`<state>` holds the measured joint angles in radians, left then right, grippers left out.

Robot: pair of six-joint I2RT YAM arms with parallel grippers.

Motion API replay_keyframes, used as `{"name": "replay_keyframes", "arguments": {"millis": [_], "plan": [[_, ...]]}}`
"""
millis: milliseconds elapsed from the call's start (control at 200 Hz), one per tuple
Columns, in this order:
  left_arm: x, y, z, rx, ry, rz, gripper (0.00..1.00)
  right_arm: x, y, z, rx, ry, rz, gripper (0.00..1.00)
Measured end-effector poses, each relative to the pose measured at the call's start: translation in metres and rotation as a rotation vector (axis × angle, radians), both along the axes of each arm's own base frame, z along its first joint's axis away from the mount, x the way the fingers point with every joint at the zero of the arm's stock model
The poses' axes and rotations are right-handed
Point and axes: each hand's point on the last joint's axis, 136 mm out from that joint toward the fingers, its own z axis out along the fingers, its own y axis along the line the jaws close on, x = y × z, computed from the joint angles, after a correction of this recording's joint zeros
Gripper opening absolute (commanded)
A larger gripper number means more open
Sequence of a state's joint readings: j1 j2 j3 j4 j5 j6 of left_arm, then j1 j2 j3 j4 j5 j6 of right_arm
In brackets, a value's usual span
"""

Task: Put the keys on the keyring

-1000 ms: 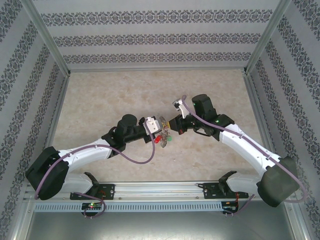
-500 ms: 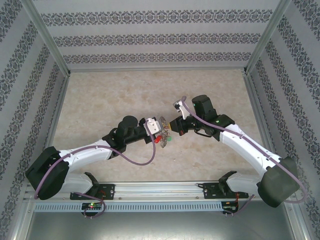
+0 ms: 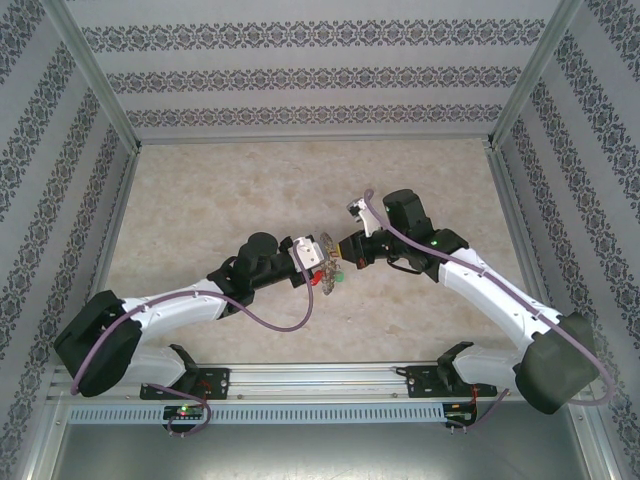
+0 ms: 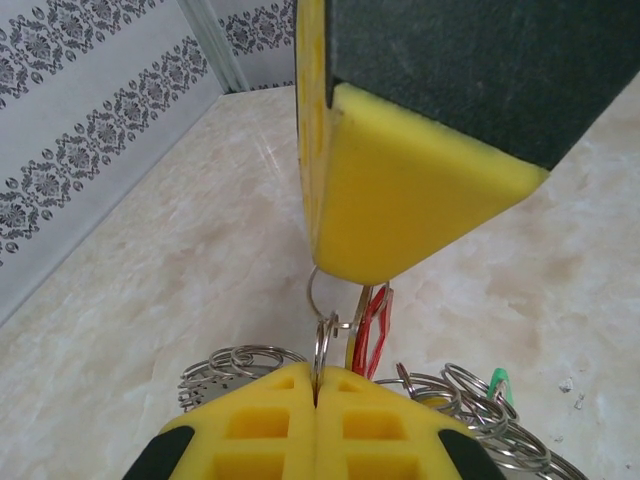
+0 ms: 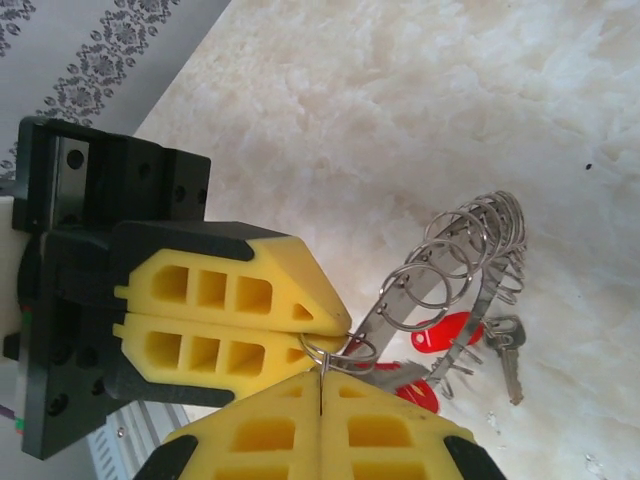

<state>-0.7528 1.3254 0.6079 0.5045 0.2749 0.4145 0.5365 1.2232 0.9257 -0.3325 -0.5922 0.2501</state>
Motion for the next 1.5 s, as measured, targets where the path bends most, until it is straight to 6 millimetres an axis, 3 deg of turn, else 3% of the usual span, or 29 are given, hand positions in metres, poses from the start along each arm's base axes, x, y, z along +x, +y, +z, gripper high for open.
{"name": "replay_keyframes", "arguments": {"millis": [335, 669, 854, 1034, 1139, 1309, 1499], "plan": [[0.004, -0.001, -0.009, -0.019, 0.050, 0.027, 0.00, 0.000, 0.018, -0.004, 0.001, 0.052, 0.022, 0.00], [0.010, -0.010, -0.007, -0.121, 0.101, 0.041, 0.00, 0.008, 0.020, -0.006, -0.004, 0.097, -0.025, 0.00], [0.015, -0.013, -0.004, -0.194, 0.104, 0.042, 0.00, 0.011, 0.018, -0.002, 0.019, 0.128, -0.045, 0.20], [0.017, -0.018, 0.006, -0.265, 0.085, 0.019, 0.00, 0.010, 0.013, 0.016, 0.070, 0.123, -0.047, 0.26], [0.018, -0.021, 0.015, -0.306, 0.062, 0.003, 0.00, 0.007, 0.006, 0.035, 0.114, 0.106, -0.039, 0.28], [0.023, -0.023, 0.012, -0.326, 0.054, 0.001, 0.00, -0.002, 0.002, 0.067, 0.185, 0.062, -0.003, 0.28], [0.027, -0.023, 0.012, -0.351, 0.046, -0.005, 0.00, 0.003, -0.014, 0.077, 0.172, 0.012, -0.057, 0.27]]}}
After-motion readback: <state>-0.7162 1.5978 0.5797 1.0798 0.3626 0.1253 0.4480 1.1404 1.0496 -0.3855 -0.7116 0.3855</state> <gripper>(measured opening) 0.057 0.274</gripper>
